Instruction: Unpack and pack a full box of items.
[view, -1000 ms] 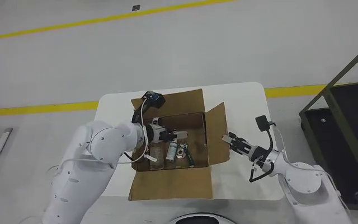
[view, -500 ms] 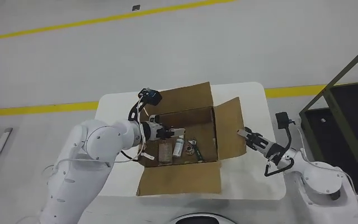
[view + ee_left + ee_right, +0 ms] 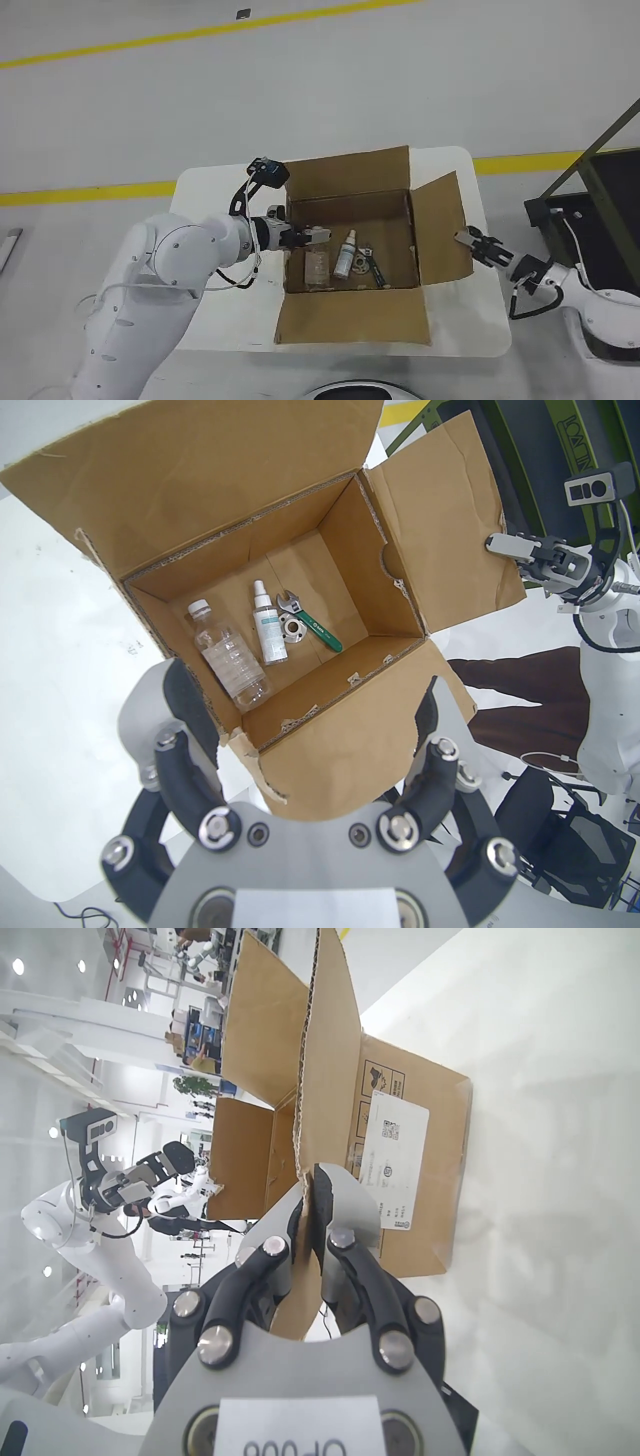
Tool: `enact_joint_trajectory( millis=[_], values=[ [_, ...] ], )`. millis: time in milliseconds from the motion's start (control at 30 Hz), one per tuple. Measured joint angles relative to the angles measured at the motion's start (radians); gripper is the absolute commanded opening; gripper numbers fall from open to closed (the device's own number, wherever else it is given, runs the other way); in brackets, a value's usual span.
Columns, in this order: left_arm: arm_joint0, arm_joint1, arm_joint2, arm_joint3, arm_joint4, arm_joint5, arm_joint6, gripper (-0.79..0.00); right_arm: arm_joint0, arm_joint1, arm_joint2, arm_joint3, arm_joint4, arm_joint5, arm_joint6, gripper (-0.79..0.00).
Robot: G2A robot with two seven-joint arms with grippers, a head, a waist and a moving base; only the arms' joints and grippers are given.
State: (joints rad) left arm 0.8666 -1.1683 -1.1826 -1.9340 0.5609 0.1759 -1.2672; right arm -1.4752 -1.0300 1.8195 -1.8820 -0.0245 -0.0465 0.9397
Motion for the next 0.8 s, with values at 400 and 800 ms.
enact_joint_trajectory(
  millis=[400, 800],
  values=[
    [0.006, 0.001, 0.001, 0.003, 0.006, -0.004, 0.005, 0.0, 0.011, 0.008, -0.003, -0.011, -0.03, 0.012, -0.053, 0.0],
    [0.065, 0.017, 0.008, 0.06, 0.13, -0.002, 0.009, 0.0, -0.038, 0.011, 0.008, -0.063, -0.03, 0.018, -0.101, -0.046]
  ],
)
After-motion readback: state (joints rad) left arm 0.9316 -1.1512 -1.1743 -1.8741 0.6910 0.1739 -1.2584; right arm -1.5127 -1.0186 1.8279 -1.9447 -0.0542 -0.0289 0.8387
